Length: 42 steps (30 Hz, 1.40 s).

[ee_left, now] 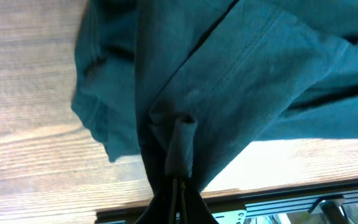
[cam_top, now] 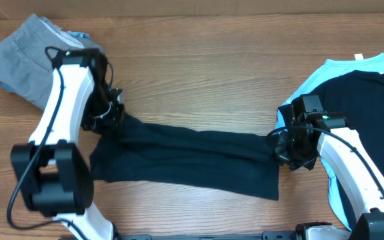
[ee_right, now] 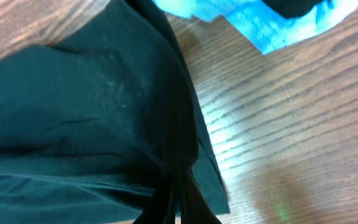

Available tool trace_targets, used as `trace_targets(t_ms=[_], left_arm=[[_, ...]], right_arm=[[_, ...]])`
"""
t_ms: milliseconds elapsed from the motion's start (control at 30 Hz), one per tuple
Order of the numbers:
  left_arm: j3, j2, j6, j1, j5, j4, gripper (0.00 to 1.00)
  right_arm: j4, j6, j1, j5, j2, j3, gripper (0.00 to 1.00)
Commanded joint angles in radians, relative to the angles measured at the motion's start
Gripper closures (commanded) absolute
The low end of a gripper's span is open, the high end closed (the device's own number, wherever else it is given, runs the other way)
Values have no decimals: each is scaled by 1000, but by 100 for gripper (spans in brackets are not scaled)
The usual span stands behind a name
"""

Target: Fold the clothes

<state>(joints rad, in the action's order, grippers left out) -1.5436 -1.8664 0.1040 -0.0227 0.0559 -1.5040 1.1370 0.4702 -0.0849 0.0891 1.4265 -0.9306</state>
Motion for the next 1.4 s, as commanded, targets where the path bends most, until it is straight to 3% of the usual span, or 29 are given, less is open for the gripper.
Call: trace_targets(t_ms=[0, 200, 400, 433, 533, 567, 667, 800, 1000, 1100, 1167, 1233, 1300, 1333, 1367], left_arm=[[96, 34, -23, -8, 15, 30, 96], [179, 36, -52, -8, 15, 64, 96], [182, 36, -67, -8, 15, 16, 94], [182, 36, -67, -8, 15, 11, 92], [182, 36, -66, -8, 23, 5, 86], [182, 36, -66, -8, 23, 2, 89], [182, 36, -66, -7, 23, -10, 93], [182, 36, -66, -10, 22, -5, 81], [129, 44, -58, -10, 26, -13, 83], [64, 89, -57, -8, 43, -22, 82], [17, 135, -55, -9, 65, -23, 81], [-36, 187, -55, -9, 72, -29, 76], [-85, 248, -56, -9, 72, -28, 64], [-112, 290, -56, -9, 73, -27, 46], [-122, 307, -56, -9, 73, -27, 19]], right_arm=[[3, -7, 4, 5, -13, 0, 96], [19, -65, 4, 35, -13, 40, 86], [40, -72, 4, 63, -13, 39, 85], [43, -57, 4, 62, -13, 39, 81], [39, -15, 4, 51, -13, 40, 32], [27, 0, 4, 36, -13, 40, 30], [-26, 29, 9, 16, -11, 40, 25], [-65, 32, 46, 17, -5, 40, 21], [-95, 7, 134, 37, 50, 42, 20], [-137, -88, 150, 125, 101, 45, 7], [-149, -109, 150, 141, 139, 46, 4], [-147, -111, 150, 152, 173, 52, 6], [-152, -131, 150, 168, 204, 69, 9], [-164, -131, 150, 167, 222, 87, 12], [-175, -131, 150, 168, 227, 99, 14]])
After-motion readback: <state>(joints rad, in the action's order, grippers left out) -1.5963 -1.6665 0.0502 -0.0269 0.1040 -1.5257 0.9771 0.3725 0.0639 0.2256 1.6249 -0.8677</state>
